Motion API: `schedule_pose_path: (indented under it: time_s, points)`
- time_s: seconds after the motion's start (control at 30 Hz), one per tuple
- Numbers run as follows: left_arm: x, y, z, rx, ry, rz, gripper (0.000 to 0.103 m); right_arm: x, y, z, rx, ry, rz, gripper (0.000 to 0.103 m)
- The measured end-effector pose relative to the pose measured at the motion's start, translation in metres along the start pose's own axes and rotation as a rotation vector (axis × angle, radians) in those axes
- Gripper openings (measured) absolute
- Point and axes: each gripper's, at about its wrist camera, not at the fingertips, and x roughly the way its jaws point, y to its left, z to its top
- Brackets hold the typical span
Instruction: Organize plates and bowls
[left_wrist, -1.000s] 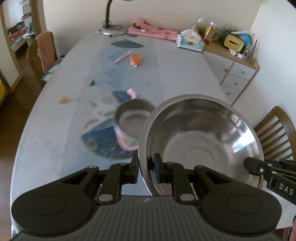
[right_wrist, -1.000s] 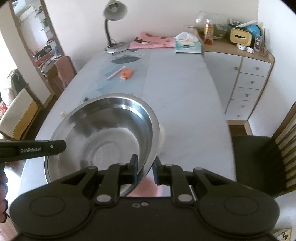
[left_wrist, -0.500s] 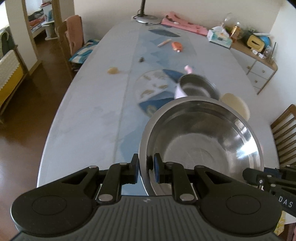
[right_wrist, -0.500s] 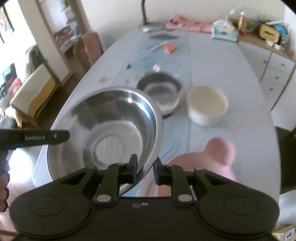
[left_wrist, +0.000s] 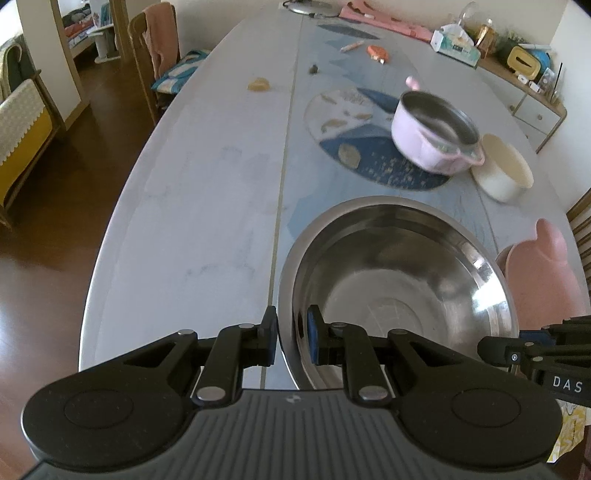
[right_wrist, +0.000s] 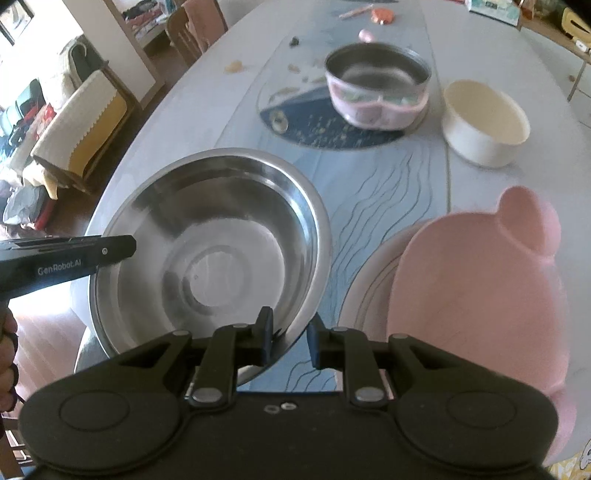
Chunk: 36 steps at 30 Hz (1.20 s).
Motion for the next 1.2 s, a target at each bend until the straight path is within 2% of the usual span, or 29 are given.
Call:
schedule_pose_path:
  time_s: [0.43,0.9,1.2]
  points:
    - [0.017,0.008,-0.027,0.006,0.008,0.005,0.015,0.019,0.011,-0.015,-0.021,0.048,-0.007,0.020]
    - [0.032,0.010,-0.013,0.015,-0.006,0.021,0.015,0.027,0.013,-0.005,-0.003,0.022,-0.032,0.021]
    - [0.033,0.014,-0.006,0.000,-0.003,0.006,0.015,0.025,0.011,-0.001,0.002,0.013,-0.022,0.027]
